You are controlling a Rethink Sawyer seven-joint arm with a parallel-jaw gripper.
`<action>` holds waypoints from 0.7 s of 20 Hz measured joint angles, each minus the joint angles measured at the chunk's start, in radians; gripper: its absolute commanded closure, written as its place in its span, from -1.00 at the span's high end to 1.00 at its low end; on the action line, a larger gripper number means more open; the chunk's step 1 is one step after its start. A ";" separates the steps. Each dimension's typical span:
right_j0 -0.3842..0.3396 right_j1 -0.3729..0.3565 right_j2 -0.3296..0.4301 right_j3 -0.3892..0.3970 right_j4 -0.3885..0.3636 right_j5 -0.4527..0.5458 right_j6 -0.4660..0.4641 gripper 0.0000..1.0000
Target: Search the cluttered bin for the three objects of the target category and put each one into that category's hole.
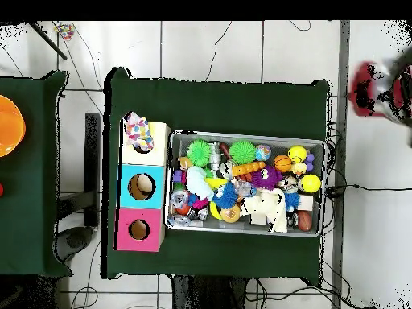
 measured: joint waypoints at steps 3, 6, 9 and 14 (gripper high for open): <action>-0.099 -0.040 0.004 0.054 0.000 -0.006 -0.122 -1.00; -0.188 -0.041 0.008 0.051 -0.007 -0.006 -0.242 -1.00; -0.266 -0.024 0.014 0.028 -0.022 -0.005 -0.352 -1.00; -0.363 0.076 0.056 -0.114 -0.100 0.010 -0.508 -1.00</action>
